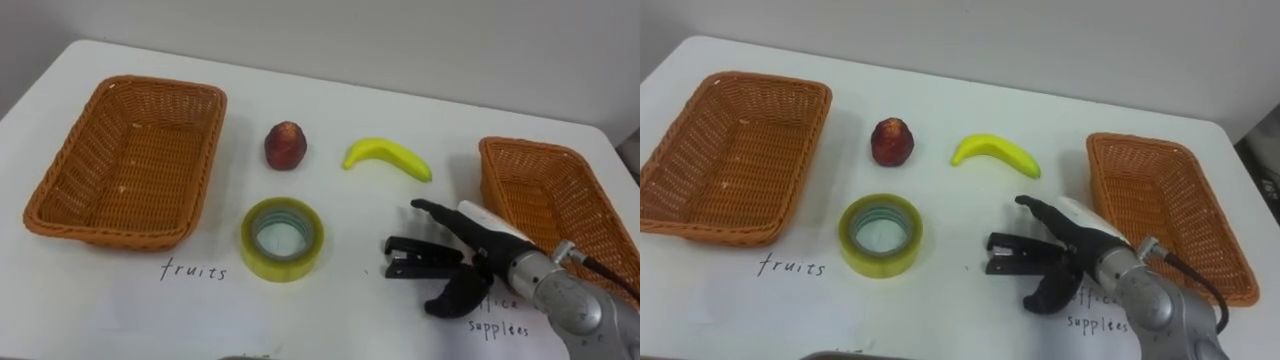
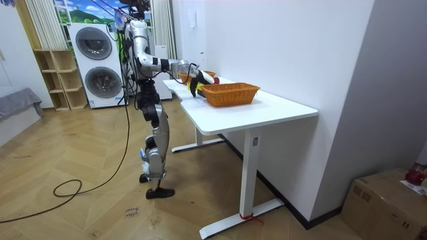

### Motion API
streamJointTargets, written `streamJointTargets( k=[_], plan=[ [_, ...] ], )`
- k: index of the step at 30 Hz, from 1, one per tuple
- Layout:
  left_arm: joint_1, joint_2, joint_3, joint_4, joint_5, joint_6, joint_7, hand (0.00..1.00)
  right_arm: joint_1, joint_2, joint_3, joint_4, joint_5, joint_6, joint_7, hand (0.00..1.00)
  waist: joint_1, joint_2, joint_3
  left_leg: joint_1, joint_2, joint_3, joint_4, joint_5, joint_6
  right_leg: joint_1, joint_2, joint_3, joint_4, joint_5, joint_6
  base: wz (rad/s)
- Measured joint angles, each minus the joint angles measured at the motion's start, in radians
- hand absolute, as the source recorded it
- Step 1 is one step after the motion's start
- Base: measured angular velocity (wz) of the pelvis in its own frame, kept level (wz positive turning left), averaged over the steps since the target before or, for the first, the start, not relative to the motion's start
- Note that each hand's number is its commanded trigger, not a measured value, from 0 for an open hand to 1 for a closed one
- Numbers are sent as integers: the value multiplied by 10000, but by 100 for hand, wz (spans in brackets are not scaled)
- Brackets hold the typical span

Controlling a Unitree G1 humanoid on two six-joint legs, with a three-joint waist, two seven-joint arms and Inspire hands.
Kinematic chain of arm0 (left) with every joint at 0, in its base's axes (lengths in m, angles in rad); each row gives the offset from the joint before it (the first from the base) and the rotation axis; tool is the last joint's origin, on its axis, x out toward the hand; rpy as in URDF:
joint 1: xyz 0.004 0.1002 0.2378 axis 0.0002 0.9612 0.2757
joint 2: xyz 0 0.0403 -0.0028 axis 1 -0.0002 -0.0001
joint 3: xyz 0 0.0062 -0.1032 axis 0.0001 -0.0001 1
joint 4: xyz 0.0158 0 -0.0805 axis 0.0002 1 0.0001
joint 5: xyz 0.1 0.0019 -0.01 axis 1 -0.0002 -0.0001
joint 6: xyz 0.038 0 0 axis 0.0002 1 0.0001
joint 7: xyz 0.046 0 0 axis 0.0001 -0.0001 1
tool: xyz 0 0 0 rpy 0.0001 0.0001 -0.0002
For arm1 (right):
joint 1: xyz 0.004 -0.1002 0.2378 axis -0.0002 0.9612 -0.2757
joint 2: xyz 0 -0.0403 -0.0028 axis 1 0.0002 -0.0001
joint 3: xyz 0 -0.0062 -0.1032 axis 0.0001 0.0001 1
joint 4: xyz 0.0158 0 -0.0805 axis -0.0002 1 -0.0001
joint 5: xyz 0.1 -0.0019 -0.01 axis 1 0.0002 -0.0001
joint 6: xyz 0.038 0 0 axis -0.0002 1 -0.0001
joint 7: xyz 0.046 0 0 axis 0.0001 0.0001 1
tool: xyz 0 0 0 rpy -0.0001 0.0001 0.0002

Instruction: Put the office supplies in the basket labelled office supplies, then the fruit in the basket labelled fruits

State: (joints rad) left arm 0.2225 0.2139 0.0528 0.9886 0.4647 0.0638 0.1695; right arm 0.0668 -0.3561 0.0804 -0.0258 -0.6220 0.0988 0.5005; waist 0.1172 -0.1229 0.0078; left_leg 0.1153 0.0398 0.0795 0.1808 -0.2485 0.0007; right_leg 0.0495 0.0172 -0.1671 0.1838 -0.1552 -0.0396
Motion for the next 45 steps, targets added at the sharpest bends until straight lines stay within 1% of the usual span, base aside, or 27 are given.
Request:
streamJointTargets(
  k=[4, 6, 8, 12, 14, 17, 20, 25, 30, 38, 41, 45],
  plan=[
    [-9, 0, -34, -8, 4, 2, 159, 0, 12, 62, 238, -261, -121, 81, 4, 0, 4, 21, -19, -1, -1, -3, -22, 0, 0, 0, 6, 21, 11, 4, -6, 0],
    [-4, 2, -99, -8, 4, 10, 178, 0, 12, 65, 316, -320, -117, 83, 4, 0, 9, 48, -56, -3, -5, -3, -56, 0, 0, 0, 3, 20, 10, 4, -6, 0],
    [-5, -2, -184, -7, 52, 14, 187, 0, 12, 97, 364, -354, -118, 83, 18, 0, 4, 67, -111, 0, -7, -19, -33, 2, 3, 1, 5, 12, -1, 4, -5, 0],
    [-7, -3, -239, -7, 67, 14, 187, 0, 12, 107, 375, -376, -133, 86, 50, 0, 18, 59, -117, -6, -7, -28, -17, 2, 3, 6, 5, 9, -4, 4, -5, 0],
    [-7, 10, -279, -3, 79, 18, 187, 0, 11, 104, 522, -521, -173, 164, 95, 0, 17, 33, -132, -10, -6, -31, -17, 2, 3, 5, 3, -6, -13, 3, -5, 0],
    [-18, 8, -461, -1, 79, 21, 187, 0, 10, 114, 909, -759, -169, 216, 349, 0, 11, -21, -123, -9, -11, -40, -16, 3, 3, 20, -2, -16, -35, 3, -5, 0],
    [-8, 9, -475, 13, 77, 20, 169, 0, 10, 165, 1000, -945, -221, 224, 584, 0, 37, -94, -87, -21, -14, -58, -9, 3, 4, 26, -9, -35, -42, 3, -5, 0],
    [-122, 20, -487, 13, 70, 16, 131, 0, 9, 165, 1341, -1109, -232, 217, 611, 0, 226, -145, -52, -61, -13, -85, 12, 3, 4, 31, -3, -63, -112, 14, 1, 1],
    [-322, 52, -491, 15, 64, 2, 105, 0, -127, 162, 1353, -1086, -189, 235, 859, 0, 281, -189, -29, -87, -13, -143, 2, 3, 4, 44, -4, -119, -138, 19, 6, 3],
    [-274, 125, -569, -17, 65, 28, -48, 0, -219, 161, 1319, -844, -154, 265, 917, 0, 278, -211, -19, -20, -8, -155, -70, 3, 5, 80, 10, -108, -145, 26, 13, 0],
    [-253, 130, -561, -155, 78, 195, -51, 0, -282, 142, 1311, -726, -164, 459, 823, 0, 289, -223, -26, -17, -9, -137, -85, 3, 5, 64, 13, -94, -133, 27, 14, 0],
    [-193, 117, -471, -267, 85, 260, -41, 0, -301, 114, 1279, -634, -192, 629, 721, 0, 360, -225, -29, 38, -5, -96, -103, 3, 5, 71, 37, -5, -122, 41, 9, -4]
  ],
)
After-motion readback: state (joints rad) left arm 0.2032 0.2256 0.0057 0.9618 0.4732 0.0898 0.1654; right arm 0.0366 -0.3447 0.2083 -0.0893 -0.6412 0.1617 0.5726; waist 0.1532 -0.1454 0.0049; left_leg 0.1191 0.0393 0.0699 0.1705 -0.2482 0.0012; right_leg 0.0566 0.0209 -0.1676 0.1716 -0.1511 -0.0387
